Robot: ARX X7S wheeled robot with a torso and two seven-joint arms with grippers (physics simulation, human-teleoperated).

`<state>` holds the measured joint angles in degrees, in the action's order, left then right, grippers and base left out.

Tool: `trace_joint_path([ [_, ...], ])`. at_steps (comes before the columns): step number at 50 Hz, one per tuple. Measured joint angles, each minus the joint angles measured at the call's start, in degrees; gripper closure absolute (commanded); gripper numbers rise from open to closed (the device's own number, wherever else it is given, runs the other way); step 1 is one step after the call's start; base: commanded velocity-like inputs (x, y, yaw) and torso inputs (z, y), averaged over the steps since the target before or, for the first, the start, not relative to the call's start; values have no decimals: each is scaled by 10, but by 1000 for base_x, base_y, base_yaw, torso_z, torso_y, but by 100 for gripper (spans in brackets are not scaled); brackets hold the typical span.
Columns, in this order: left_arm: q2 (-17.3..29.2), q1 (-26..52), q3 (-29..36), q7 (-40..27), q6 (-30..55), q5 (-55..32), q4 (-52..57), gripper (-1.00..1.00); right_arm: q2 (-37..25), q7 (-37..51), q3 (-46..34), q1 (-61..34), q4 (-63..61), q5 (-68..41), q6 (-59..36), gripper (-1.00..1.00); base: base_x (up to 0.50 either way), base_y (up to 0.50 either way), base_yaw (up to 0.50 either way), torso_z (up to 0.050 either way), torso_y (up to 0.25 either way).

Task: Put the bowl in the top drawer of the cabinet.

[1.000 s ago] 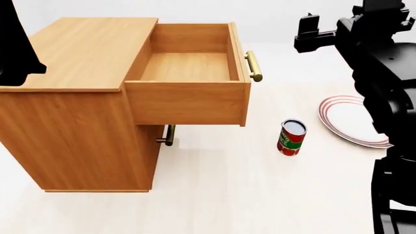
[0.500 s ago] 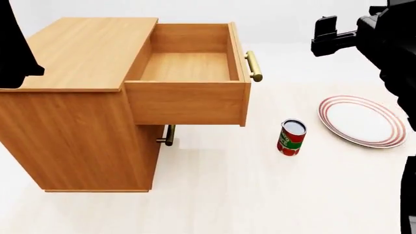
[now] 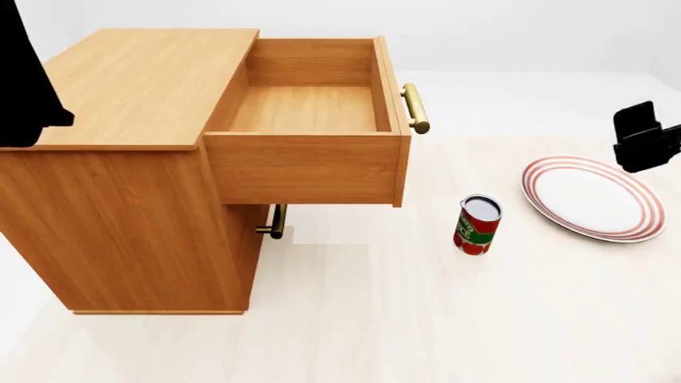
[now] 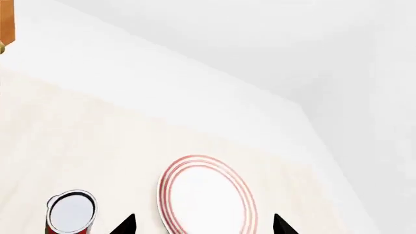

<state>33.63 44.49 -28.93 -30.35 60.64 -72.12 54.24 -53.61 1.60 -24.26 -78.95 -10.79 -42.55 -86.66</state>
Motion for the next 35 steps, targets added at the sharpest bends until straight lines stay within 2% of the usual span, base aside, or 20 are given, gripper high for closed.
trace_joint_path([
  [9, 1, -5, 0, -1, -5, 1, 0, -100, -91, 117, -50, -14, -8, -182, -16, -100, 0, 0, 0, 0, 0],
  [16, 1, -10, 0, -1, -9, 1, 0, -100, -149, 186, -71, 9, -19, -283, -9, -100, 0, 0, 0, 0, 0],
  [35, -5, -24, 8, 8, -23, 19, -2, -100, -263, 260, -120, 152, -29, -398, 107, -100, 0, 0, 0, 0, 0],
])
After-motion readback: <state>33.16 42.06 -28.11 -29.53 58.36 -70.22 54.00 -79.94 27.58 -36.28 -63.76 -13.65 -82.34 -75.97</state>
